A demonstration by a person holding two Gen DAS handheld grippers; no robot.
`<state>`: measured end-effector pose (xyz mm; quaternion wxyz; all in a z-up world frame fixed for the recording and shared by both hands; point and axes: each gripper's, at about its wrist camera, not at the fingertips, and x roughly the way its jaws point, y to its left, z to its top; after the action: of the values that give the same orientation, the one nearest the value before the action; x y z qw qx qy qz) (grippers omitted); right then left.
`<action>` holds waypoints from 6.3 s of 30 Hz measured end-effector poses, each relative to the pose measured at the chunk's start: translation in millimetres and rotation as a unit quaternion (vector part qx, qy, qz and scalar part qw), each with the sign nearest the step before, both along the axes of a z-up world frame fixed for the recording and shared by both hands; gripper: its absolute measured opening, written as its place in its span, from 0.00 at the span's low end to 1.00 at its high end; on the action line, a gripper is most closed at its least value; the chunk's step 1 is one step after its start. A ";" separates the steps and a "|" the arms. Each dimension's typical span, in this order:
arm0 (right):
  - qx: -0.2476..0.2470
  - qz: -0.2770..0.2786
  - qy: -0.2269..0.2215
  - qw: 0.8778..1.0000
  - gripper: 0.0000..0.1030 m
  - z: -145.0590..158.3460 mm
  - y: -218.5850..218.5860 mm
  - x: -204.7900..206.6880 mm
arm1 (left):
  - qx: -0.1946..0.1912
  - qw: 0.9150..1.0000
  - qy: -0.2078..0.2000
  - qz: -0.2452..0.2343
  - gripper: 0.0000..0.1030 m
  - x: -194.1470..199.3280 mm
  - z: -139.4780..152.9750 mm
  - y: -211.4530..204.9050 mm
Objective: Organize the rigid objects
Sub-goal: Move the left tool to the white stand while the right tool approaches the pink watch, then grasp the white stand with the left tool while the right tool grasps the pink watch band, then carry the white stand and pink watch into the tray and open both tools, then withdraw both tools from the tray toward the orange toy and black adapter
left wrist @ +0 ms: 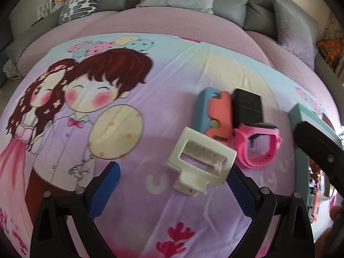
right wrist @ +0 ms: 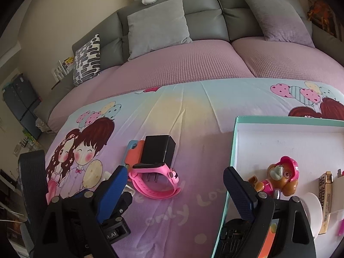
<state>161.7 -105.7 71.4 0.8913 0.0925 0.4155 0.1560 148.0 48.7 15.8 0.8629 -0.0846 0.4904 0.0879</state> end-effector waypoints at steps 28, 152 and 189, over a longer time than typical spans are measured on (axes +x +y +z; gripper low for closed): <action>-0.031 0.057 0.029 0.997 0.74 -32.4 43.8 7.3 | 0.000 0.997 -0.047 0.060 0.94 1.4 0.4 44.6; -0.069 -0.297 0.075 0.950 0.64 1.0 -254.7 -35.5 | 0.025 0.960 -0.105 -0.257 0.52 23.0 58.8 -267.0; -0.079 -0.284 0.081 0.952 0.70 -1.4 -250.6 -31.1 | 0.019 0.973 -0.090 -0.213 0.62 27.7 62.2 -242.0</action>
<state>130.6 -356.3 70.1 0.8668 0.1480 0.4535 -0.1453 175.8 -193.2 78.0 0.9040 0.0302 0.4153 -0.0966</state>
